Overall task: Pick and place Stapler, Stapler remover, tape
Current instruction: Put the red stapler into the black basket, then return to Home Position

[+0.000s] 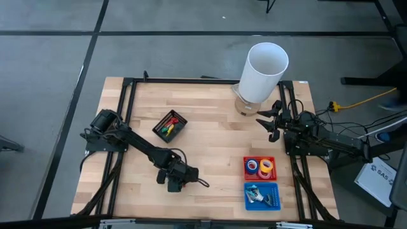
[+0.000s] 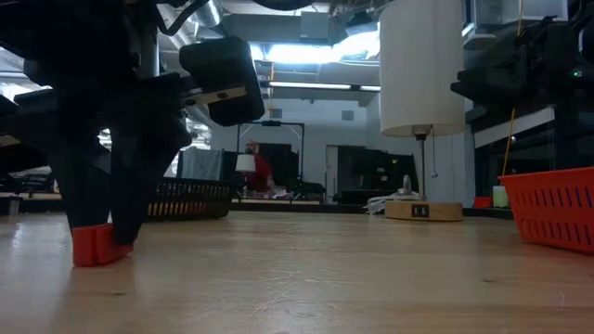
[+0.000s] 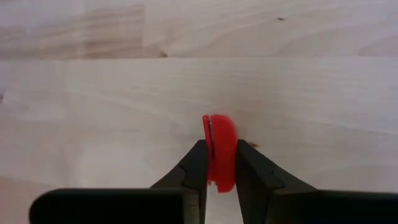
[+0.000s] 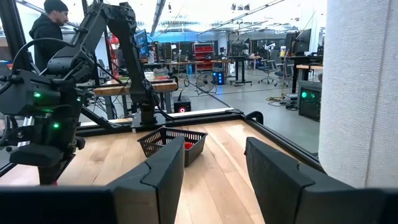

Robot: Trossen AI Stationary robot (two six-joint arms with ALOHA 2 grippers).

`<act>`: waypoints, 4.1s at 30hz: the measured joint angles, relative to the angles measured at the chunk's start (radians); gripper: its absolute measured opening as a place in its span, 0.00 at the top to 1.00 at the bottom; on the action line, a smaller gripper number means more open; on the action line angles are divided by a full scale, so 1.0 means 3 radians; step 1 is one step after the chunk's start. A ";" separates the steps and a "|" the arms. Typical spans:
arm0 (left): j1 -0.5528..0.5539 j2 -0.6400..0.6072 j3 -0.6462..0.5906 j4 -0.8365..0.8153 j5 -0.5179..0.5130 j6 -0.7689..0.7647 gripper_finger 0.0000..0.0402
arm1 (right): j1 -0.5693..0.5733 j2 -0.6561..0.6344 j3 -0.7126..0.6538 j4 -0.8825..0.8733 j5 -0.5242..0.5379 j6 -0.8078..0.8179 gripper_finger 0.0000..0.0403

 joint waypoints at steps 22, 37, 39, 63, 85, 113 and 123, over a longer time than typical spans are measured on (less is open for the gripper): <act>0.0651 -0.0810 -0.0011 -0.0133 -0.0674 -0.1087 0.88 | 0.0000 0.0000 0.0001 0.0000 0.0000 0.0000 0.57; 0.1277 -0.1834 -0.0007 -0.0546 -0.0947 -0.1733 0.88 | 0.0000 0.0001 0.0000 0.0000 0.0000 0.0000 0.57; 0.1354 -0.1940 -0.0006 -0.0549 -0.0959 -0.1753 0.88 | 0.0000 0.0001 0.0001 0.0000 0.0000 0.0000 0.57; 0.2115 -0.2794 -0.1746 0.0603 -0.0976 -0.3387 0.88 | 0.0001 0.0000 0.0000 -0.0001 0.0000 0.0000 0.57; 0.2154 -0.2832 -0.2119 0.0940 -0.1771 -0.4284 0.71 | 0.0001 0.0001 0.0000 -0.0001 0.0000 0.0000 0.57; 0.1927 -0.3519 -0.2344 0.1166 -0.1570 -0.3726 0.55 | 0.0001 0.0000 0.0000 -0.0001 0.0000 -0.0001 0.57; 0.1615 -0.4491 -0.2974 0.1605 -0.1686 -0.3643 0.55 | 0.0001 0.0000 0.0000 -0.0001 0.0000 0.0000 0.57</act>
